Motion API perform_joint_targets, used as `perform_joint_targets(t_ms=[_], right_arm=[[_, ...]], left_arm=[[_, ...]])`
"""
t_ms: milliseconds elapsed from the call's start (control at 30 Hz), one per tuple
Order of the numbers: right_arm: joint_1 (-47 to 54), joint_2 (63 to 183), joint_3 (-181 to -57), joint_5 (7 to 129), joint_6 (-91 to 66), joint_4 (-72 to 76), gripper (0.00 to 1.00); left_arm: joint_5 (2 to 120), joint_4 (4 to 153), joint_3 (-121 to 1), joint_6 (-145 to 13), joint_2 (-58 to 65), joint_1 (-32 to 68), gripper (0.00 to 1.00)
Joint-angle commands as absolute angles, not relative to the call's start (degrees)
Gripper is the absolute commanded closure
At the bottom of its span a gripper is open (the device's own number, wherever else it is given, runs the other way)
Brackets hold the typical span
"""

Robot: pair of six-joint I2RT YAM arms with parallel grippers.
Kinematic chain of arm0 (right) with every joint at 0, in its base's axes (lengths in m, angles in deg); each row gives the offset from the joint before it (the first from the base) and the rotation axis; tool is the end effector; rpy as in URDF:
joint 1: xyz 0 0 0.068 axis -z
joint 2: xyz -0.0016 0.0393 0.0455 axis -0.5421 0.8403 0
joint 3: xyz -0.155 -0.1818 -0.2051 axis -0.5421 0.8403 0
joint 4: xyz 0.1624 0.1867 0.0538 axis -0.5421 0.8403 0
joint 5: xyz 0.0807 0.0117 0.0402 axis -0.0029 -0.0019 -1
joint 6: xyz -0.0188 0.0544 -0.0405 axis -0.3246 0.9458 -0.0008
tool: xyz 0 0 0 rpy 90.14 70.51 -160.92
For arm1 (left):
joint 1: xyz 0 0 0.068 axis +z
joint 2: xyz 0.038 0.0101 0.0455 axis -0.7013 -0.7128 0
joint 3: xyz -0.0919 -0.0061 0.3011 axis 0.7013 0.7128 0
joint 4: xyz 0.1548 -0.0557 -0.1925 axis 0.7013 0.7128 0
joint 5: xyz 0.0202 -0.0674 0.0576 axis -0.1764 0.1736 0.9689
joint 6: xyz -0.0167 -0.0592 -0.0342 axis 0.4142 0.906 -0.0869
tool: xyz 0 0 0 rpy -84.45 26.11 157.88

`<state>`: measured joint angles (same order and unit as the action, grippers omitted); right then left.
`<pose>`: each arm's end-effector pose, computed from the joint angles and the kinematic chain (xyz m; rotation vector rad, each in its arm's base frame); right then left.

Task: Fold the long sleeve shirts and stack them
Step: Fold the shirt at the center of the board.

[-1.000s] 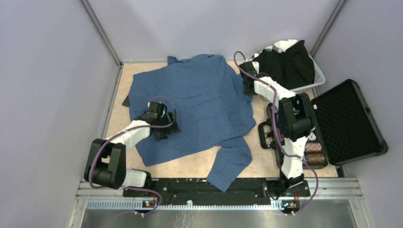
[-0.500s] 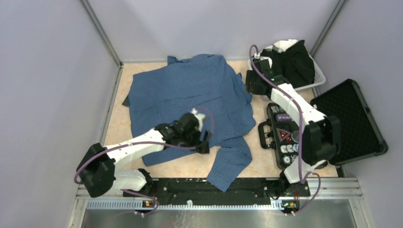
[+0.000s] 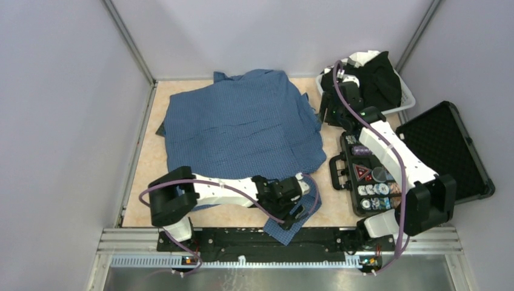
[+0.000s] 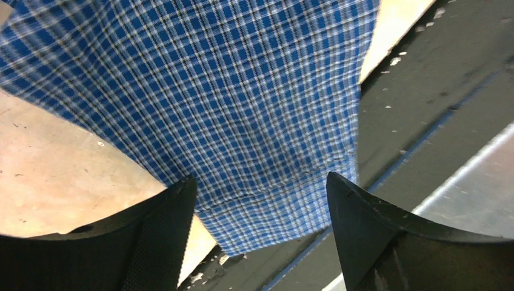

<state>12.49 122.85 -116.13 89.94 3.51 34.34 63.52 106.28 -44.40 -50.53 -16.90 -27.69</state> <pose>0.2971 0.0955 0.3569 0.1731 2.2620 0.1220 0.0942 -0.3132 0.1992 1.1415 2.6339 -0.5911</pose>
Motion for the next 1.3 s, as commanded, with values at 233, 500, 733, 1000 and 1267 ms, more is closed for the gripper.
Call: perform_joint_targets(t_ms=[233,500,733,1000,1267], right_arm=[[12.8,115.8,-115.7,91.8,4.6,34.8,0.35],[12.8,115.5,-114.4,88.6,4.2,35.4,0.35],[12.8,115.6,-111.3,85.8,4.1,34.9,0.35],[12.6,116.5,-111.9,84.3,4.4,34.4,0.35],[8.7,118.8,-111.1,82.7,4.1,33.2,0.34]], left_arm=[[79.1,116.8,-52.6,-46.6,-25.0,-34.4,0.85],[76.9,116.4,-56.1,-47.9,-7.3,-28.4,1.0],[59.9,107.2,-59.3,-53.1,8.0,-18.6,1.0],[56.0,105.6,-62.0,-49.2,11.3,-2.7,1.0],[53.9,100.3,-58.8,-42.6,7.3,13.7,1.0]])
